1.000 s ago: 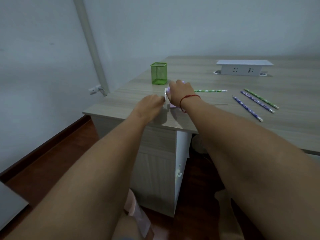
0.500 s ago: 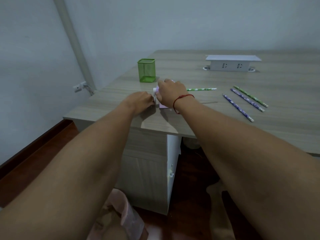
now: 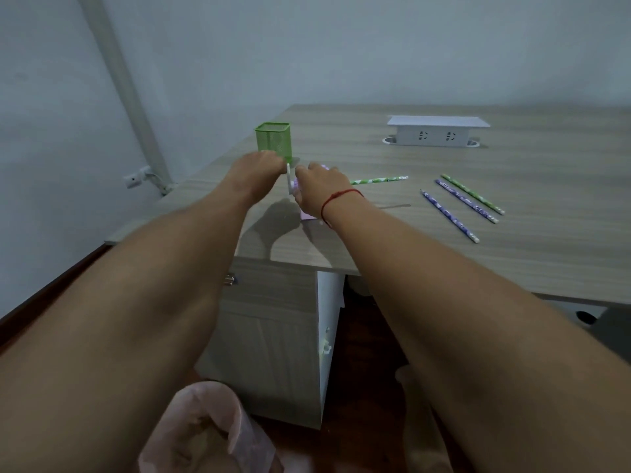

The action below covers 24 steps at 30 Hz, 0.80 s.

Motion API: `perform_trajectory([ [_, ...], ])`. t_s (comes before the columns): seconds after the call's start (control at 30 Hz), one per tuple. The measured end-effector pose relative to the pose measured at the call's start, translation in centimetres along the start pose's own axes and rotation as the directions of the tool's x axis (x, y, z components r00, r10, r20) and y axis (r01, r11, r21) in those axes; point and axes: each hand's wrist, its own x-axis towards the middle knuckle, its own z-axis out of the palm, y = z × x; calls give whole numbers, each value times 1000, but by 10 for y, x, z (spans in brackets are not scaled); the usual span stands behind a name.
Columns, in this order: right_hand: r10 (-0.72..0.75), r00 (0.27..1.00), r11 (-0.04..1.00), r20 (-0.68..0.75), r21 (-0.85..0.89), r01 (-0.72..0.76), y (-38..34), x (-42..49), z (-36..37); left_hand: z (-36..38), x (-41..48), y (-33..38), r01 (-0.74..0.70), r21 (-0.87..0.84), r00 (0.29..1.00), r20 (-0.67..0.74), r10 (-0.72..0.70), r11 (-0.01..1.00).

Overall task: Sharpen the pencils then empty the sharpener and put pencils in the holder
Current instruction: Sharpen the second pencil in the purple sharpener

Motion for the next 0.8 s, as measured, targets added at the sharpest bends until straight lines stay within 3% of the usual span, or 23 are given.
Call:
perform_trajectory([
  [0.23,49,999,999,2,7,-49,-1,2,-3,-8,-8,12,68,-68,993,-97,-74,995],
  [0.4,61,998,998,6,-10,-61,2,-1,-10,-11,-32,27,-16,-187,981,-195,-21,982],
  [0.67,-12,999,999,34,-33,13,-7,-7,-6,1,-67,36,84,-243,990,-87,-108,966],
  [0.8,-21,1000,999,19,-25,22,-3,-6,-9,4,-66,42,75,-239,997,15,-73,968],
])
